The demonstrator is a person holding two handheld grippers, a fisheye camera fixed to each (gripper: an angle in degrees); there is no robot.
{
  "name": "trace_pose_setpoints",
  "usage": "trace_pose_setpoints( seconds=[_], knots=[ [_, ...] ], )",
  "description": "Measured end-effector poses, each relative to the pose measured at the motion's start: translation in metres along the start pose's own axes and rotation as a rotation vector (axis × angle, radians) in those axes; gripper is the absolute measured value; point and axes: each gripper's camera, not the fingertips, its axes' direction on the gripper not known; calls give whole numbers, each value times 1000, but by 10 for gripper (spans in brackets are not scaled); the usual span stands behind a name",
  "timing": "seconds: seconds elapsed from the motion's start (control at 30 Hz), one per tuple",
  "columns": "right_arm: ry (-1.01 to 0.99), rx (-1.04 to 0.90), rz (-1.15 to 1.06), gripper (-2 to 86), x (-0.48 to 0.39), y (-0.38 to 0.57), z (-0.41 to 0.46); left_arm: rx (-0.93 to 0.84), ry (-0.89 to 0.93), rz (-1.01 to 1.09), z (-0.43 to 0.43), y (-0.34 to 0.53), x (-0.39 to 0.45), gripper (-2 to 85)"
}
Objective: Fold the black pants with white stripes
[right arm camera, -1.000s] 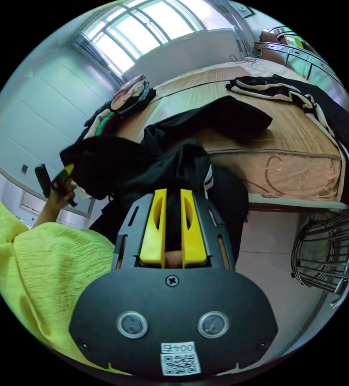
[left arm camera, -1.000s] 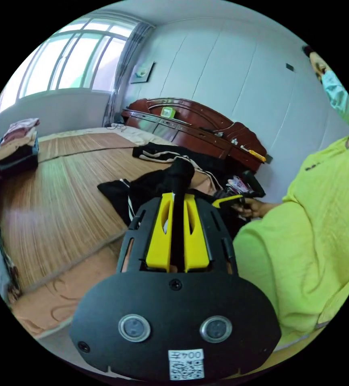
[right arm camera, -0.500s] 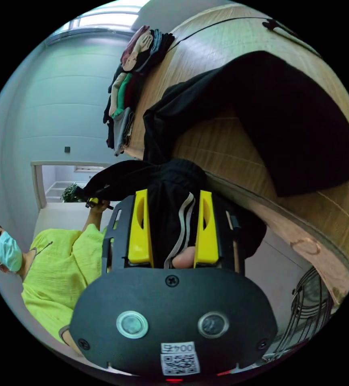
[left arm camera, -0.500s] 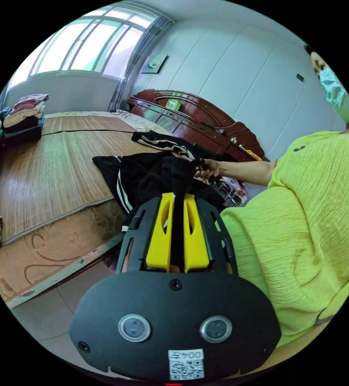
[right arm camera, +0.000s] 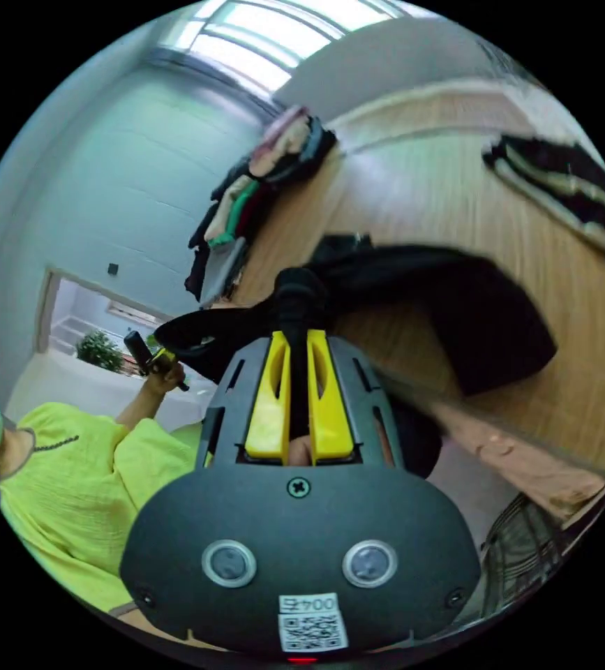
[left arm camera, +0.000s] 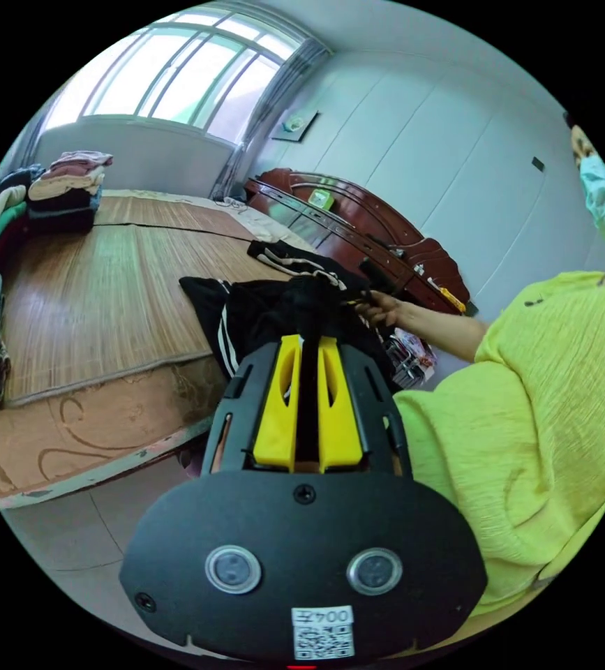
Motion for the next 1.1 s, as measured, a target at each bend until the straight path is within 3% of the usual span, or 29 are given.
trace_pose_setpoints(
  seconds=[0.27, 0.43, 0.57, 0.83, 1.1],
  knots=[
    [421, 530, -590, 39, -313, -40, -315, 295, -57, 183, -67, -86, 90, 26],
    [703, 751, -818, 38, -507, -41, -448, 605, -201, 204, -158, -173, 208, 25],
    [914, 940, -909, 36, -638, -24, -522, 767, -401, 329, -216, -192, 316, 23],
    [978, 1045, -953, 34, -743, -5, -589, 914, -648, 375, -295, -151, 468, 20],
    [961, 855, -1071, 35, -755, -30, -521, 822, -812, 220, -311, -76, 443, 19]
  ],
)
